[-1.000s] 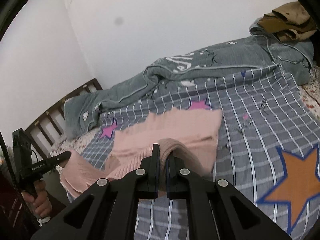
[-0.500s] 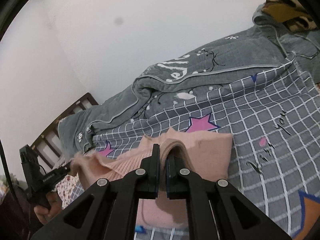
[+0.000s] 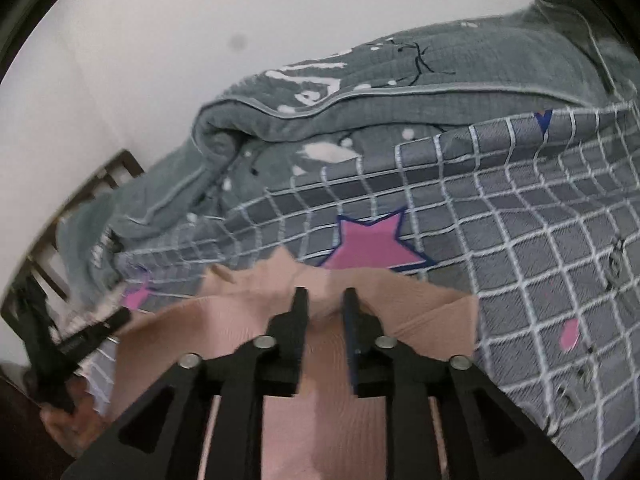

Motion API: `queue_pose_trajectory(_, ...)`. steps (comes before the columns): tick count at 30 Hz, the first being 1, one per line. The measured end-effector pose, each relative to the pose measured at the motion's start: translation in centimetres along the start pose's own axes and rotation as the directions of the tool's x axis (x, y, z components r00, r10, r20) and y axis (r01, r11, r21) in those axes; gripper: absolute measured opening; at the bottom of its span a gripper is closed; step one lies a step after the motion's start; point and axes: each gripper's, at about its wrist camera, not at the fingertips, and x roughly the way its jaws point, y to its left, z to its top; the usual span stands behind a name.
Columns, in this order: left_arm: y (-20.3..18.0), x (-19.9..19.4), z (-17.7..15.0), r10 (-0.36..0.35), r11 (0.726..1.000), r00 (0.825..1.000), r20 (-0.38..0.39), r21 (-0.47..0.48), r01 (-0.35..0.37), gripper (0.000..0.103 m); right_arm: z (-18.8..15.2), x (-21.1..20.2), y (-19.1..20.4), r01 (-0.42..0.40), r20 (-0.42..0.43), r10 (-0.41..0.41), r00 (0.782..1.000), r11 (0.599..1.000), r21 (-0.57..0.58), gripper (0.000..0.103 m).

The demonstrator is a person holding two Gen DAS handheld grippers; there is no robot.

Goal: Fold small clothes

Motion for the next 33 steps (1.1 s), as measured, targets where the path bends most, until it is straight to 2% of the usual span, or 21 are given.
queue_pose_trajectory(3, 0.3, 0.2, -0.3, 0.007, 1.000, 1.000, 0.006, 0.005, -0.007, 0.053, -0.6, 0.5, -0.1, 0.026, 0.010, -0.025, 1.000, 0.998, -0.052, 0.033)
queue_pose_trajectory(4, 0.4, 0.2, -0.4, 0.004, 1.000, 1.000, 0.011, 0.007, -0.004, 0.064, -0.6, 0.7, -0.1, 0.029, 0.006, -0.028, 1.000, 0.998, -0.059, 0.034)
queue_pose_trajectory(6, 0.5, -0.1, -0.6, -0.009, 1.000, 0.999, 0.034, 0.015, 0.008, 0.066, -0.7, 1.3, -0.1, 0.033, -0.010, -0.034, 0.999, 0.997, -0.076, 0.035)
queue_pose_trajectory(9, 0.3, 0.2, -0.7, 0.016, 0.999, 1.000, 0.022, 0.043, -0.017, 0.066, -1.1, 2.1, -0.6, 0.045, -0.029, -0.047, 0.998, 0.996, -0.073, 0.040)
queue_pose_trajectory(13, 0.0, 1.2, -0.9, 0.023, 0.997, 1.000, -0.002, 0.070, -0.022, 0.064, -1.5, 3.4, -1.9, 0.053, -0.087, -0.055, 0.995, 0.998, -0.028, 0.040)
queue_pose_trajectory(15, 0.0, 1.6, -1.3, 0.034, 0.995, 0.999, -0.002, 0.091, -0.034, 0.060, -1.6, 3.9, -2.5, 0.047, -0.106, -0.047, 0.993, 0.999, -0.006, 0.041)
queue_pose_trajectory(17, 0.1, 2.1, -1.6, 0.032, 0.995, 0.999, -0.011, 0.090, -0.031, 0.046, -1.6, 4.1, -2.4, 0.049, -0.115, -0.050, 0.992, 0.999, -0.011, 0.041)
queue_pose_trajectory(18, 0.1, 2.3, -1.7, 0.038, 0.995, 0.999, -0.017, 0.089, -0.036, 0.043, -1.7, 4.2, -2.3, 0.055, -0.115, -0.057, 0.992, 0.998, -0.018, 0.041)
queue_pose_trajectory(20, -0.1, 2.8, -1.8, 0.052, 0.993, 0.998, -0.030, 0.107, -0.048, 0.031, -1.8, 4.5, -2.0, 0.072, -0.124, -0.076, 0.989, 0.997, -0.032, 0.038)
queue_pose_trajectory(21, 0.0, 3.0, -1.9, 0.056, 0.993, 0.998, -0.033, 0.110, -0.052, 0.027, -1.9, 4.8, -1.9, 0.081, -0.130, -0.085, 0.988, 0.996, -0.040, 0.024)
queue_pose_trajectory(22, 0.1, 3.1, -2.1, 0.060, 0.993, 0.998, -0.034, 0.107, -0.056, 0.016, -1.9, 5.0, -1.7, 0.080, -0.138, -0.086, 0.987, 0.996, -0.050, 0.013)
queue_pose_trajectory(23, 0.3, 3.1, -2.2, 0.065, 0.993, 0.997, -0.028, 0.100, -0.062, 0.008, -2.0, 5.1, -1.5, 0.072, -0.142, -0.080, 0.987, 0.996, -0.061, 0.006)
queue_pose_trajectory(24, 0.5, 2.8, -2.2, 0.063, 0.994, 0.998, -0.013, 0.085, -0.062, 0.008, -2.0, 5.0, -1.3, 0.073, -0.130, -0.082, 0.988, 0.995, -0.072, 0.006)
queue_pose_trajectory(27, 1.5, 1.5, -1.9, 0.044, 0.998, 0.998, 0.050, 0.036, -0.046, 0.008, -1.3, 2.2, -1.2, 0.050, 0.015, -0.049, 0.999, 0.996, -0.072, 0.005)
queue_pose_trajectory(28, 1.7, 1.4, -1.9, 0.053, 0.998, 0.997, 0.056, 0.030, -0.054, 0.008, -1.2, 1.9, -1.3, 0.062, 0.032, -0.060, 0.998, 0.996, -0.070, 0.005)
queue_pose_trajectory(30, 2.0, 2.0, -2.0, 0.081, 0.996, 0.996, 0.030, 0.025, -0.082, 0.008, -1.1, 2.7, -1.5, 0.099, -0.004, -0.099, 0.995, 0.993, -0.068, 0.005)
queue_pose_trajectory(33, 1.9, 3.2, -2.2, 0.123, 0.992, 0.992, -0.024, 0.043, -0.122, 0.008, -1.5, 5.2, -1.6, 0.135, -0.127, -0.145, 0.981, 0.987, -0.082, 0.006)
